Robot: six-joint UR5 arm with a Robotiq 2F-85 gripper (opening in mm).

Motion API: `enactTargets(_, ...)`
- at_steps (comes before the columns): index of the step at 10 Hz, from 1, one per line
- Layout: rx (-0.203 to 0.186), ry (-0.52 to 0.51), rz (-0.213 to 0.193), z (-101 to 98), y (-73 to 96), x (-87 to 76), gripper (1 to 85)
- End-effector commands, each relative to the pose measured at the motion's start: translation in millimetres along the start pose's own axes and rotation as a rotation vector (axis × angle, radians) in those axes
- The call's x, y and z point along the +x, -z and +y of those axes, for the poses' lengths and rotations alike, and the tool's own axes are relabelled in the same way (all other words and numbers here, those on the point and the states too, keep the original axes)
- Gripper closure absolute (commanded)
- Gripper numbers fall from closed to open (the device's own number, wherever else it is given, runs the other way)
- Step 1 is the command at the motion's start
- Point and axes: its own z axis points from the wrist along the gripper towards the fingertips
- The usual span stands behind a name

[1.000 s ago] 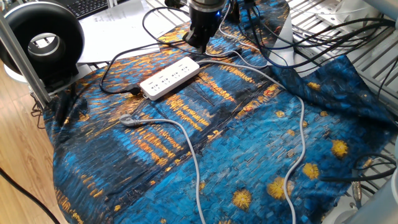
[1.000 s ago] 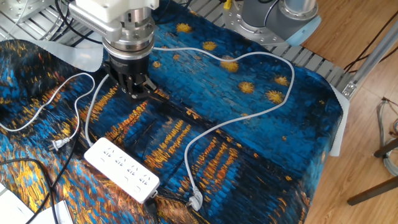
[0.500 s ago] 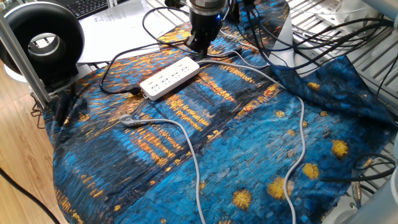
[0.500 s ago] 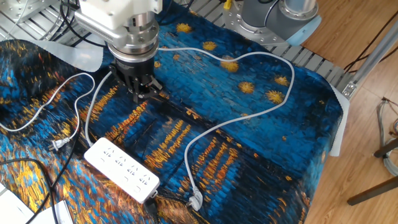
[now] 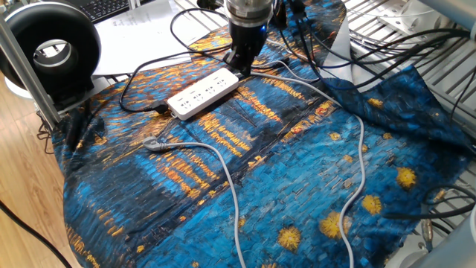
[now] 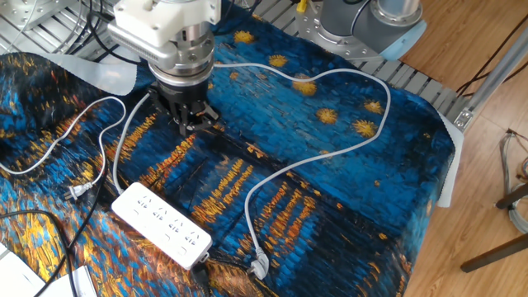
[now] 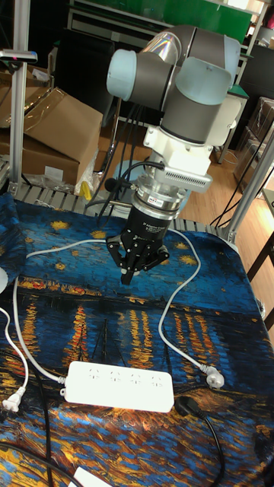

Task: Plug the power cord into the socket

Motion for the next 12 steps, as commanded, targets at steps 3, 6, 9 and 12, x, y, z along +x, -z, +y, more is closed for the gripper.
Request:
enactTargets(3,-0.024,-0.008,-0.008,10.2,-1.2,-1.4,84.3)
enactTargets(6,-0.029,0.015,-0.006,12.2,-1.6,-0.6,84.3)
enactTargets(9,-0.05,-0.001,0.008,17.9,-1.6,3.0,84.3)
enactTargets(12,-0.061,-0.092,-0.025,20.5,-1.4,-6.1,84.3)
